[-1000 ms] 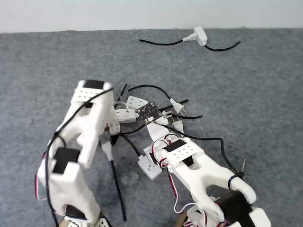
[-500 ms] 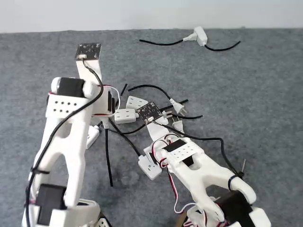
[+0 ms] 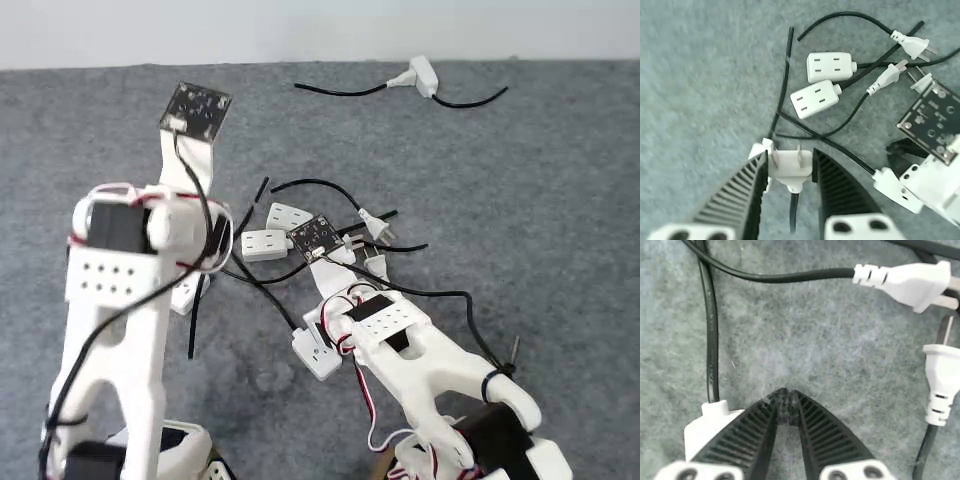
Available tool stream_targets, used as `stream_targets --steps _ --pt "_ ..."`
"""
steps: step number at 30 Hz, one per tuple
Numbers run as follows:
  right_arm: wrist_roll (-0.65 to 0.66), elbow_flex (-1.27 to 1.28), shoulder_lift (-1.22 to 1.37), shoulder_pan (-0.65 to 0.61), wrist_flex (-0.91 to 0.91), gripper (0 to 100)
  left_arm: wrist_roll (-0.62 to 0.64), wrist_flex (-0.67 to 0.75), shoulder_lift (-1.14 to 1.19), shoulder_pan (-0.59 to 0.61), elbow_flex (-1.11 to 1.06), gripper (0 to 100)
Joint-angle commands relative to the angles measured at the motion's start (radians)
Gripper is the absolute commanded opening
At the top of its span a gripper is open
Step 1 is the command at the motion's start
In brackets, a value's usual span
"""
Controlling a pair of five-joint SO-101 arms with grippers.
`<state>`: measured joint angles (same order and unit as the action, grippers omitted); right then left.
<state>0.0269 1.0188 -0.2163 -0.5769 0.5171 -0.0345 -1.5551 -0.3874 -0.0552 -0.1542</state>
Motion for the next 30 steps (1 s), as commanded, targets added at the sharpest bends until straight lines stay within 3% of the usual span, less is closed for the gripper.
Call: stream_targets --steps 1,6,13,21,25,30 --pt "0.0 -0.029 0.001 0.008 -0.008 0.9 -0.048 0.117 -0.176 0.0 -0.119 1" --pt "0.002 -0.032 0.001 0.001 -0.008 0.9 -0.044 0.222 -0.341 -0.003 -0.278 1" --pt "0.003 -0.044 0.001 -0.11 -0.007 0.9 -0.091 0.256 -0.31 -0.101 -0.176 1" --pt "0.163 -0.106 0.001 -0.237 -0.001 0.9 -0.097 0.095 0.009 -0.195 0.159 1" --pt "0.201 -0.12 0.001 -0.329 -0.016 0.9 -0.103 0.028 0.041 -0.244 0.312 1" --pt "0.207 -0.141 0.008 -0.337 -0.088 0.9 -0.133 -0.083 0.046 -0.319 0.374 1"
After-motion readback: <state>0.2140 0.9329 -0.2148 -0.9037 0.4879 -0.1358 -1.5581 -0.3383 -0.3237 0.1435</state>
